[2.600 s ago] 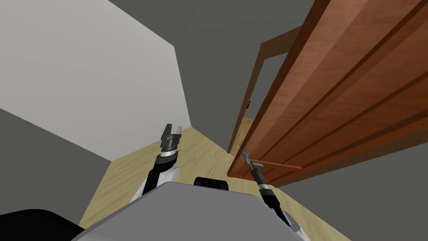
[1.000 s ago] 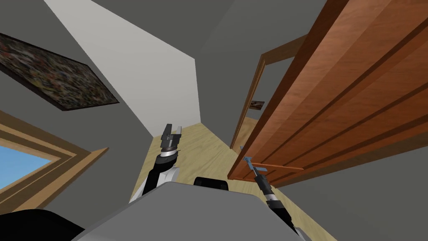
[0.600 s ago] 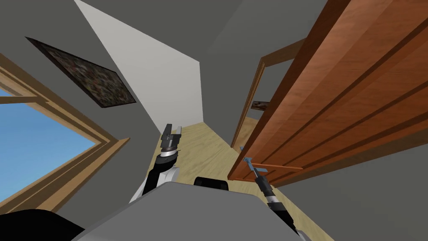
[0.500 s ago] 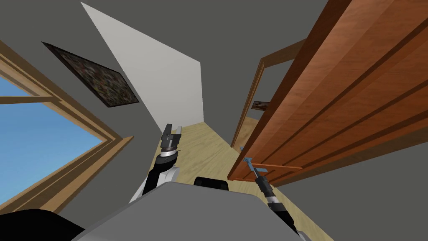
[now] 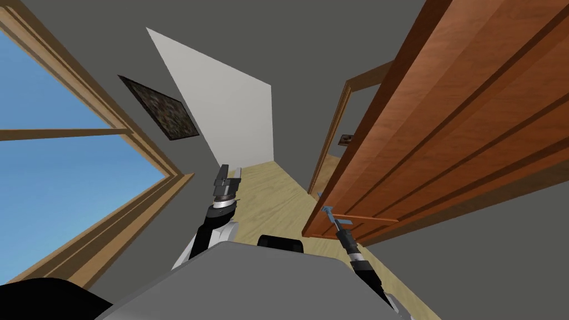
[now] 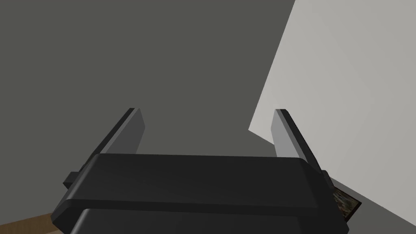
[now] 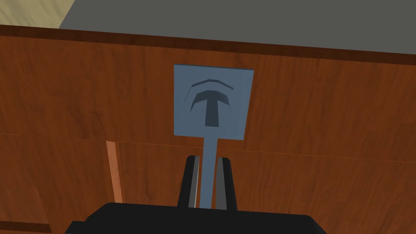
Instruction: Pull the door open
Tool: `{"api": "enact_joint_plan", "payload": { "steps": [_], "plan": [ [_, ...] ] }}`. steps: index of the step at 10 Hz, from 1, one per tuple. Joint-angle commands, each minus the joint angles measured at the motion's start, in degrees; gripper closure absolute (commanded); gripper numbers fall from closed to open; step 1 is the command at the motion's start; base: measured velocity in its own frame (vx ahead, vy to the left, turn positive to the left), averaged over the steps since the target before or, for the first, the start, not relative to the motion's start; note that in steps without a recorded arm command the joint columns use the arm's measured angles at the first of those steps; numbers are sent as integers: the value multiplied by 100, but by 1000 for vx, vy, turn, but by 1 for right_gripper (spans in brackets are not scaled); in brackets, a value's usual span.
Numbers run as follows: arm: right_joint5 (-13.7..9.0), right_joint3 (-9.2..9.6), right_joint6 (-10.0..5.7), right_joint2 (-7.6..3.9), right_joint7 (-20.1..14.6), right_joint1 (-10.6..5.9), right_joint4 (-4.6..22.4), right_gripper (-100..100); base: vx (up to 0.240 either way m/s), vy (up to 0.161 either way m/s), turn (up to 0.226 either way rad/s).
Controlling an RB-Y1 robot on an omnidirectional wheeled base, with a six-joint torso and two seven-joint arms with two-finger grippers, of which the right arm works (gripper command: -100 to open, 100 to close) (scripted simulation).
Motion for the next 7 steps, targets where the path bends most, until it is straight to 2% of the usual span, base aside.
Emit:
{"api": "enact_joint_plan", "payload": {
  "steps": [1,4,7],
  "plan": [
    [41,-34,104,87,47,-132,77,100,-177,-87,146],
    [105,-145,403,232,150,-344,24,100,-228,-64,134],
    [162,-244,668,359,241,-532,-23,100,-174,-90,135]
  ]
}}
